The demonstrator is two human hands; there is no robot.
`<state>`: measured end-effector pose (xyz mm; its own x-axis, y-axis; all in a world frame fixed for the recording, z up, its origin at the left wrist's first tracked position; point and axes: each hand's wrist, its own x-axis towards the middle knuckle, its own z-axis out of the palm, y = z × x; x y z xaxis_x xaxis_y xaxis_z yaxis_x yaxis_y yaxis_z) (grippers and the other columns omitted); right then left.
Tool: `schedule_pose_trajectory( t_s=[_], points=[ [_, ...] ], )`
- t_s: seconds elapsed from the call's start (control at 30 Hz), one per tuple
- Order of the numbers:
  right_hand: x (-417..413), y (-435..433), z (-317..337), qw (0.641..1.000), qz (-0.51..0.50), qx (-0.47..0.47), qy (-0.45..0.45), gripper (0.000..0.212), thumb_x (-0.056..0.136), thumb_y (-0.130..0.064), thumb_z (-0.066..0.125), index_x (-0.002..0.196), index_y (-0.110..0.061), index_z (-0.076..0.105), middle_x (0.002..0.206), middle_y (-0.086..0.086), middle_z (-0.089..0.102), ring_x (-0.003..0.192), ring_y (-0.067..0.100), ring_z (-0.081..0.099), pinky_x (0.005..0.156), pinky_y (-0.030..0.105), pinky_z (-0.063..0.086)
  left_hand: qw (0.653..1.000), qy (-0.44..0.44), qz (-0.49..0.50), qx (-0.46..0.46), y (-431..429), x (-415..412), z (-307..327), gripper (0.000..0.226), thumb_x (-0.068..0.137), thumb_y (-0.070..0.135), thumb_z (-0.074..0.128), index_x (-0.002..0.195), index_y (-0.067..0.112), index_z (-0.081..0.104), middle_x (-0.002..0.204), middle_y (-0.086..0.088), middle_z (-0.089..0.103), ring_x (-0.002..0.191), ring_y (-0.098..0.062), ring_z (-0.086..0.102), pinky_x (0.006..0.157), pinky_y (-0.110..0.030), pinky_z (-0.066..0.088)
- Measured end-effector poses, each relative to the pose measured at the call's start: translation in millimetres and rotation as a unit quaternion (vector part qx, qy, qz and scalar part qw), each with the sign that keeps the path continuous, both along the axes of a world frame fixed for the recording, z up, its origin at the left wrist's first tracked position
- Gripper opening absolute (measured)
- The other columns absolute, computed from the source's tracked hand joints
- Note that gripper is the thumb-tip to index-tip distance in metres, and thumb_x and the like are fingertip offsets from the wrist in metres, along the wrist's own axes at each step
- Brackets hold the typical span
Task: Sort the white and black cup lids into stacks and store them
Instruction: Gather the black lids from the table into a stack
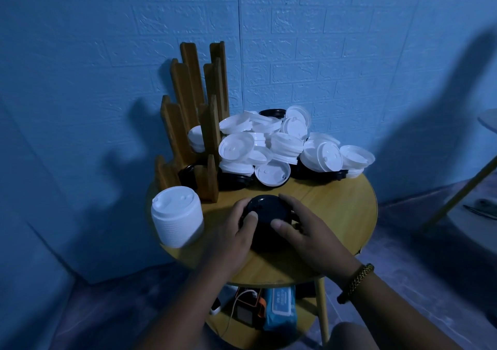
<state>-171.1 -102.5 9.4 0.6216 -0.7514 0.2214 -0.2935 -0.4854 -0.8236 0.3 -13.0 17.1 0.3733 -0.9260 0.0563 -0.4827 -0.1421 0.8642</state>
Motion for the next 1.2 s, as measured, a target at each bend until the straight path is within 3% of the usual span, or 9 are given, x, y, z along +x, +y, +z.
schedule_pose_trajectory(
  t_s=[0.17, 0.4, 0.57, 0.67, 0.77, 0.87, 1.0, 1.13, 1.2],
  points=[
    [2.7, 3.2, 1.6, 0.999, -0.029, -0.028, 0.020, 0.073, 0.087, -0.063, 0.050, 0.152, -0.031, 0.035, 0.138, -0.019, 0.050, 0.123, -0.003, 0.048, 0.099, 0.014, 0.042, 0.999, -0.039, 0.014, 0.002, -2.1, -1.8, 0.8, 0.039, 0.108, 0.047, 0.033, 0.145, 0.042, 0.043, 0.131, 0.008, 0.060, 0.110, -0.011, 0.056, 0.091, -0.038, 0.051],
    [1.8, 5.2, 5.0, 0.999, -0.011, -0.031, 0.039, 0.078, 0.088, -0.067, 0.045, 0.155, -0.030, 0.028, 0.145, -0.012, 0.050, 0.125, 0.003, 0.050, 0.103, 0.028, 0.046, 1.000, -0.008, -0.012, 0.020, 2.7, -1.8, 4.0, 0.045, 0.108, 0.051, 0.027, 0.152, 0.044, 0.036, 0.137, 0.001, 0.059, 0.111, -0.015, 0.057, 0.092, -0.042, 0.051],
    [-2.1, 0.6, 3.7, 0.997, 0.004, -0.033, 0.072, 0.090, 0.083, -0.066, 0.060, 0.156, -0.033, 0.020, 0.146, -0.014, 0.047, 0.128, 0.003, 0.047, 0.106, 0.024, 0.042, 0.999, -0.013, -0.028, 0.039, 6.5, -5.0, 3.9, 0.055, 0.102, 0.062, 0.022, 0.156, 0.050, 0.021, 0.153, 0.004, 0.047, 0.128, -0.019, 0.051, 0.098, -0.038, 0.045],
    [-2.1, -1.1, -2.6, 0.994, 0.003, -0.065, 0.091, 0.097, 0.080, -0.060, 0.072, 0.156, -0.037, 0.015, 0.145, -0.015, 0.048, 0.127, 0.004, 0.050, 0.103, 0.024, 0.044, 0.999, -0.017, -0.025, 0.032, 4.7, -4.8, 4.4, 0.051, 0.105, 0.058, 0.024, 0.155, 0.049, 0.024, 0.152, 0.005, 0.047, 0.130, -0.020, 0.050, 0.098, -0.036, 0.044],
    [-1.2, -3.1, -5.9, 0.995, 0.001, -0.065, 0.077, 0.097, 0.078, -0.060, 0.074, 0.154, -0.039, 0.017, 0.144, -0.014, 0.050, 0.126, 0.005, 0.052, 0.103, 0.029, 0.046, 0.999, -0.006, -0.025, 0.023, 1.9, -1.0, 0.9, 0.048, 0.105, 0.058, 0.028, 0.153, 0.051, 0.026, 0.152, 0.005, 0.048, 0.130, -0.021, 0.050, 0.101, -0.040, 0.046],
    [-0.4, -2.3, -7.2, 0.995, 0.000, -0.073, 0.074, 0.096, 0.078, -0.062, 0.073, 0.153, -0.041, 0.017, 0.144, -0.014, 0.050, 0.125, 0.005, 0.052, 0.102, 0.029, 0.047, 1.000, 0.003, -0.022, 0.010, 0.2, 0.6, -6.1, 0.061, 0.095, 0.072, 0.025, 0.153, 0.056, 0.018, 0.155, 0.007, 0.044, 0.132, -0.021, 0.050, 0.103, -0.045, 0.047],
    [0.3, -1.4, -9.4, 0.995, -0.004, -0.072, 0.067, 0.097, 0.079, -0.060, 0.074, 0.154, -0.042, 0.015, 0.143, -0.015, 0.051, 0.123, 0.006, 0.054, 0.101, 0.031, 0.048, 0.999, -0.035, -0.005, 0.004, 0.3, -2.8, -11.4, 0.049, 0.106, 0.059, 0.025, 0.154, 0.051, 0.024, 0.154, 0.006, 0.046, 0.131, -0.020, 0.049, 0.104, -0.041, 0.044],
    [-0.2, -2.3, -8.0, 0.995, -0.003, -0.066, 0.080, 0.102, 0.077, -0.058, 0.077, 0.154, -0.042, 0.012, 0.143, -0.015, 0.051, 0.124, 0.006, 0.054, 0.101, 0.029, 0.048, 0.990, -0.139, 0.012, -0.002, 2.8, -4.8, -7.0, 0.050, 0.107, 0.053, 0.022, 0.156, 0.043, 0.027, 0.153, 0.005, 0.047, 0.135, -0.022, 0.044, 0.113, -0.047, 0.034],
    [-0.3, -3.2, -6.4, 0.992, 0.004, -0.067, 0.103, 0.110, 0.074, -0.050, 0.082, 0.154, -0.042, 0.008, 0.142, -0.012, 0.053, 0.123, 0.008, 0.055, 0.101, 0.028, 0.048, 0.993, -0.119, 0.008, -0.001, 2.5, -4.3, -8.3, 0.051, 0.107, 0.052, 0.025, 0.157, 0.042, 0.025, 0.153, 0.003, 0.048, 0.133, -0.021, 0.046, 0.111, -0.045, 0.038]
  ],
)
